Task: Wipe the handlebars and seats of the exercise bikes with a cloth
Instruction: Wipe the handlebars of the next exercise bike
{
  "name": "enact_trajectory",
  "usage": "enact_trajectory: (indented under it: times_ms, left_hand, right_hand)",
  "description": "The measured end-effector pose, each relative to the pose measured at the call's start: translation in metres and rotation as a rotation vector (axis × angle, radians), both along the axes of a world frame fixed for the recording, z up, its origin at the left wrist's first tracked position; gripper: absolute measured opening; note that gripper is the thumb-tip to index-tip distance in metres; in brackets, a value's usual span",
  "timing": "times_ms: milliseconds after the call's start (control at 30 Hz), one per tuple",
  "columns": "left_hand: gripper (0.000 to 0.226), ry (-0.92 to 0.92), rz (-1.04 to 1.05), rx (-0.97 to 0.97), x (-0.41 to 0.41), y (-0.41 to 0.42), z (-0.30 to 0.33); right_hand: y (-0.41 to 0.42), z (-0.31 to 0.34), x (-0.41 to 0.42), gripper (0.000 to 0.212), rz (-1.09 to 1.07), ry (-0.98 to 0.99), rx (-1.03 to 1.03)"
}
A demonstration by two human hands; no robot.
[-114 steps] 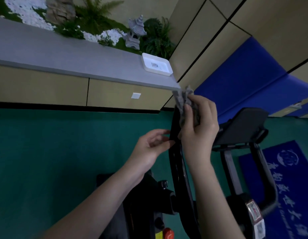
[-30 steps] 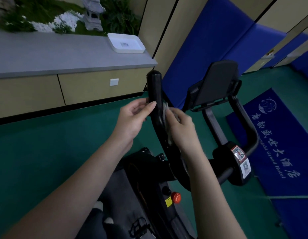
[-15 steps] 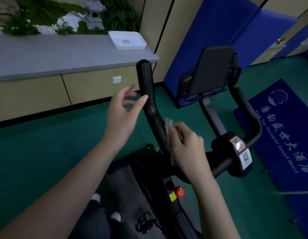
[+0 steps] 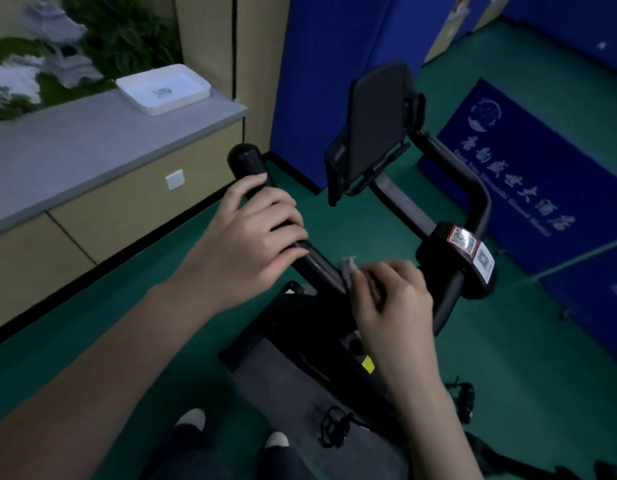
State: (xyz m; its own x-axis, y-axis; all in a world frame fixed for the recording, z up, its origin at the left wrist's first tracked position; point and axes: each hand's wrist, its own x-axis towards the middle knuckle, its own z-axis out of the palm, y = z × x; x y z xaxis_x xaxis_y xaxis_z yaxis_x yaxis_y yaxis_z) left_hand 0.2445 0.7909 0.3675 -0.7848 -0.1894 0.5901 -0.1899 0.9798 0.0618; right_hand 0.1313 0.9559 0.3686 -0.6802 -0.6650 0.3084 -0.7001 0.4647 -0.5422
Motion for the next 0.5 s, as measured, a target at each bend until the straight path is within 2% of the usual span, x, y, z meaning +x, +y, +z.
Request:
enact_trajectory:
  times_ms: [167,333,500]
  left_hand:
    - [0.022,-0.063,-0.157,-0.003,0.003,-0.022,0.004]
    - [0.019,-0.054,-0.229,-0.014,0.0,-0.032,0.004]
    - [0.021,-0.052,-0.273,-0.017,0.0,-0.037,0.001]
  right_hand:
    - [-0.032,-0.012,0.047,0.011,-0.255,0.114,-0.24]
    - [-0.047,-0.04,0.067,0.017,-0.43,0.317,-0.332]
    - [-0.034,-0.049,0.064,0.018,-0.867,0.272,-0.537]
